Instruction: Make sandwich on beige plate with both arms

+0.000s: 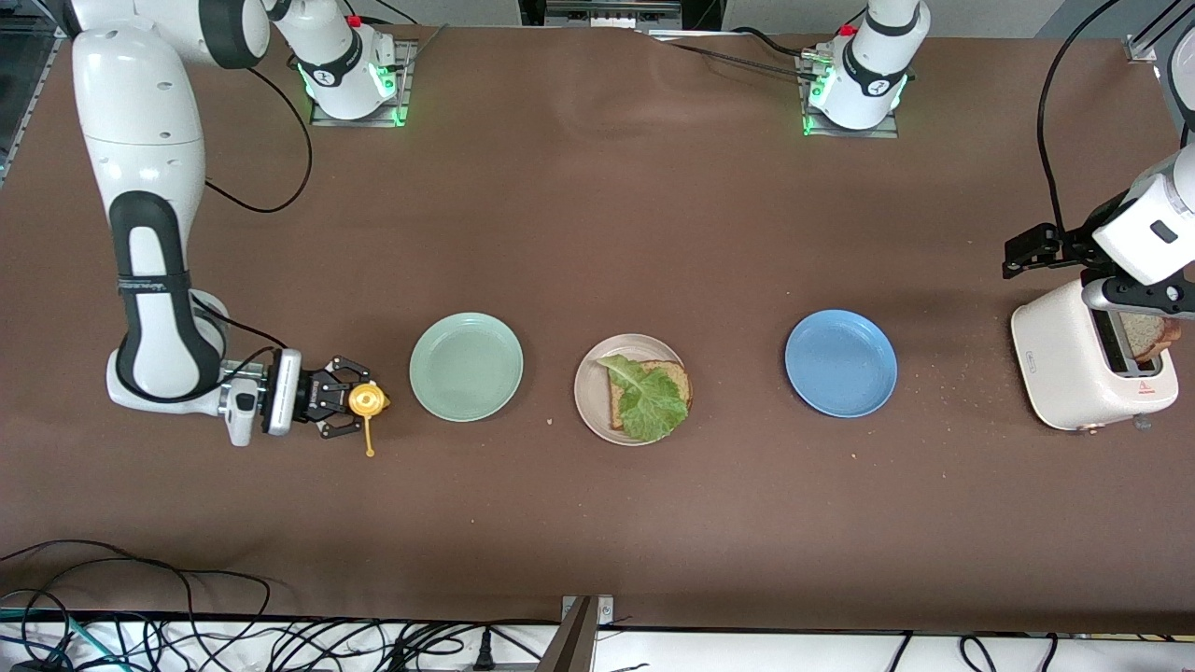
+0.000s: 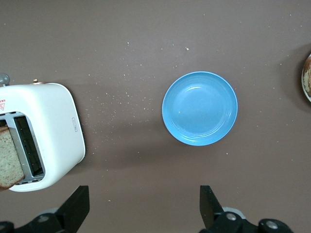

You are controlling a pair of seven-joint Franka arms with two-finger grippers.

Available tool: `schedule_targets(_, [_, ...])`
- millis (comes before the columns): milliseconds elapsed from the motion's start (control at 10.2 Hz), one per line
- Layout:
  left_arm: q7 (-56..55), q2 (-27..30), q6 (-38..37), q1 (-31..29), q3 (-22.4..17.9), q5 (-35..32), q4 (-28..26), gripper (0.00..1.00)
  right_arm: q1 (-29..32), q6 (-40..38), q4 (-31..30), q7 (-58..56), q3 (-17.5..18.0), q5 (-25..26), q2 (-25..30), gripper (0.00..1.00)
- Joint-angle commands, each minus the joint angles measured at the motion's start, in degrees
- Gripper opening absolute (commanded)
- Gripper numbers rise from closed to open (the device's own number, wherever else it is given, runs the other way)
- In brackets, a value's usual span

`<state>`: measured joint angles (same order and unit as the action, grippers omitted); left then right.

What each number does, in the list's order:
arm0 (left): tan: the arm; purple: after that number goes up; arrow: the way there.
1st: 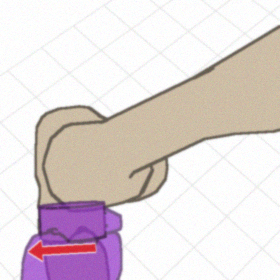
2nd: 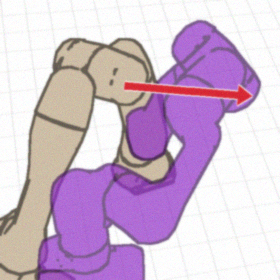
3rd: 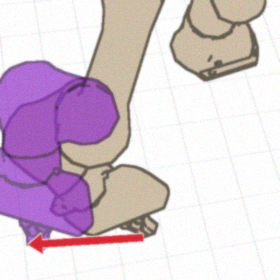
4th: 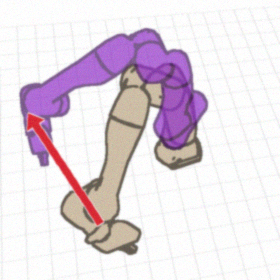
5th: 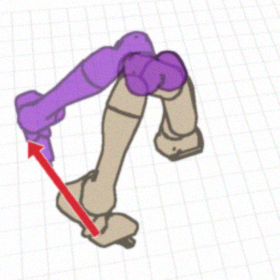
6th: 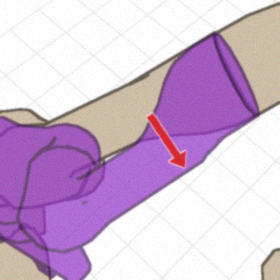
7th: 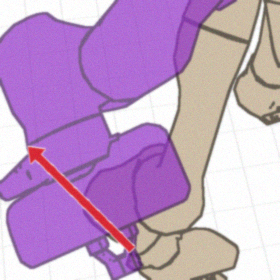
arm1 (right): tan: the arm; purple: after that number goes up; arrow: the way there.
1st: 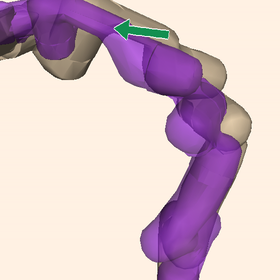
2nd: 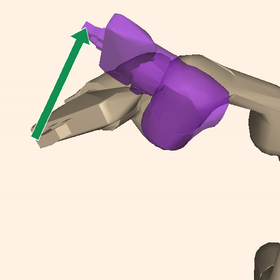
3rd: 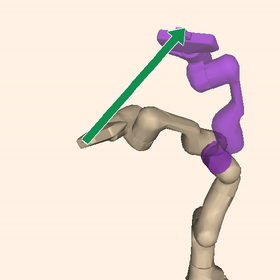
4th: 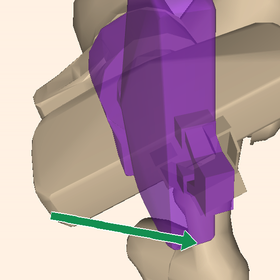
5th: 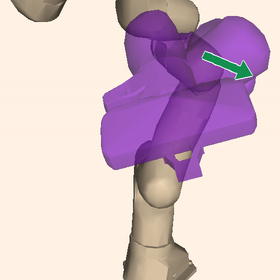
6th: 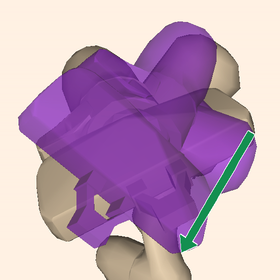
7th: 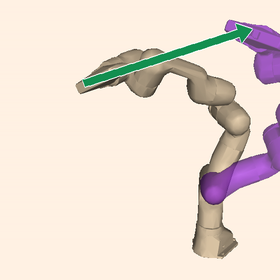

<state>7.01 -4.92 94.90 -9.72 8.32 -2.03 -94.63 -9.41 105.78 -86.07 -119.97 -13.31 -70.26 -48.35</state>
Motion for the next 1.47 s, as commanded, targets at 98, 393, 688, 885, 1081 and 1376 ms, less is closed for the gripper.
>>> schedule_targets(98, [-0.16,-0.53,-1.3,0.4,0.03,-1.75,1.56,1.0,-6.12,3.55,7.65,16.64,-0.76,11.94,0.98,0.04])
schedule_targets(393, [-0.16,-0.53,-1.3,0.31,0.03,-1.75,1.56,1.0,-13.77,8.73,11.27,33.08,-0.76,26.37,0.98,0.04])
schedule_targets(688, [-0.07,-0.53,-1.3,0.31,0.03,-1.84,1.56,1.0,-21.06,13.74,11.89,44.78,-0.76,37.27,0.89,0.04])
schedule_targets(885, [-0.07,-0.53,-1.3,0.31,0.03,-1.84,1.47,1.0,-25.72,15.5,11.98,53.91,-0.76,45.78,0.89,0.04])
schedule_targets(1081, [-0.16,-0.53,-1.3,0.31,0.03,-1.84,1.56,1.0,-29.07,16.57,11.98,60.27,-0.67,52.49,0.54,0.04])
schedule_targets(1376, [-0.16,-0.53,-1.3,0.31,0.03,-1.84,1.47,1.0,-33.55,16.48,12.68,69.85,-0.58,63.11,0.11,0.05])
